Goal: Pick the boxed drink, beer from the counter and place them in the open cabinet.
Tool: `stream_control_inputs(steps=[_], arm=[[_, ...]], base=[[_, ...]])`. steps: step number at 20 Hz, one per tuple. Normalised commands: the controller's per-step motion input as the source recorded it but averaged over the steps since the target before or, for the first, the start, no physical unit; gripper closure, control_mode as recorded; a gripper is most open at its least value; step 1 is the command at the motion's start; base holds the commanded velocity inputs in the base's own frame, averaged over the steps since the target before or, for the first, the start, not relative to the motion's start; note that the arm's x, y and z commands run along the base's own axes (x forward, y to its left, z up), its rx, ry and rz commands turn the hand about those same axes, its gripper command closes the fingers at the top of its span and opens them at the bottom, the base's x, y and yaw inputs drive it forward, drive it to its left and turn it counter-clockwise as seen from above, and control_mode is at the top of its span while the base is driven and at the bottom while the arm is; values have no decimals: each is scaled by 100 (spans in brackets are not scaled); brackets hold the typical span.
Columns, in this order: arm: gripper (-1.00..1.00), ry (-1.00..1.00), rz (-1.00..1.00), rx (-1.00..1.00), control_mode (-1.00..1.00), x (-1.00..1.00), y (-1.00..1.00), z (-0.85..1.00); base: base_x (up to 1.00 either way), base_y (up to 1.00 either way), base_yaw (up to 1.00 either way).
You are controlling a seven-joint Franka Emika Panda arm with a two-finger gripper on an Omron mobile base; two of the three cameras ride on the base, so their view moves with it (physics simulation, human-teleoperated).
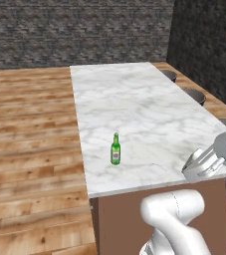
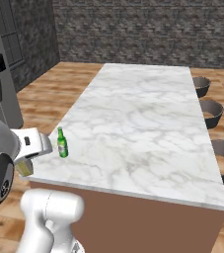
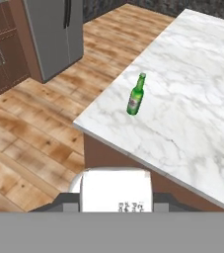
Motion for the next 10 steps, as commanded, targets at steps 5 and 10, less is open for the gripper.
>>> stream_control_inputs(steps=[5,10], arm=[[100,0,0,0,100,0,0,0],[100,0,0,0,100,0,0,0]], base=[[10,2,0],[-12,-22,0]])
